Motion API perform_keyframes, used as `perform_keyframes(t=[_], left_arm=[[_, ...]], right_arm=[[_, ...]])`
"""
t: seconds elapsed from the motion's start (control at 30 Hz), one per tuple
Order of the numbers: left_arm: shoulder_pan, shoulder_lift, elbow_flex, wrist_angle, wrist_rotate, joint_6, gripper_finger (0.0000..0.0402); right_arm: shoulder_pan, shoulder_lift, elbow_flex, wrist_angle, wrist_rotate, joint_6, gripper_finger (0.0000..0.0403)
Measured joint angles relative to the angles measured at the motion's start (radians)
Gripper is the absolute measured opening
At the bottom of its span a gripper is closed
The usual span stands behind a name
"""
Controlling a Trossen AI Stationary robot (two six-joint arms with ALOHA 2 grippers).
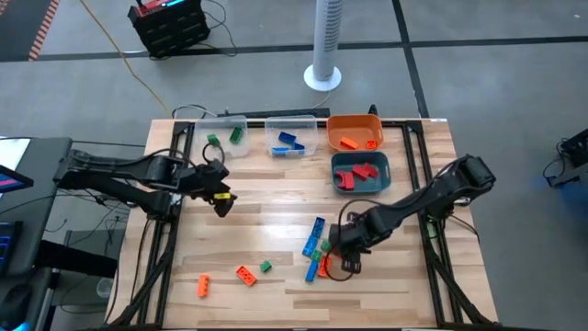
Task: Sort blocks
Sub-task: Put the red block into the blue bin
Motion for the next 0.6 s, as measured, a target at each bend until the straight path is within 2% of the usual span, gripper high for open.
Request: perform_keyframes(t=[0.43,0.6], left_arm=[[-0.006,0.009,0.001,-0.016,0.020,-0.008,0.0196],[-0.006,0.008,0.001,-0.045,0.035,-0.005,0.0196]], right_arm=[[0.025,0.166,0.002,0.116,0.029,0.009,0.0244],[0.022,0.160,0.002,0.109,0.056,0.012,0.0214]])
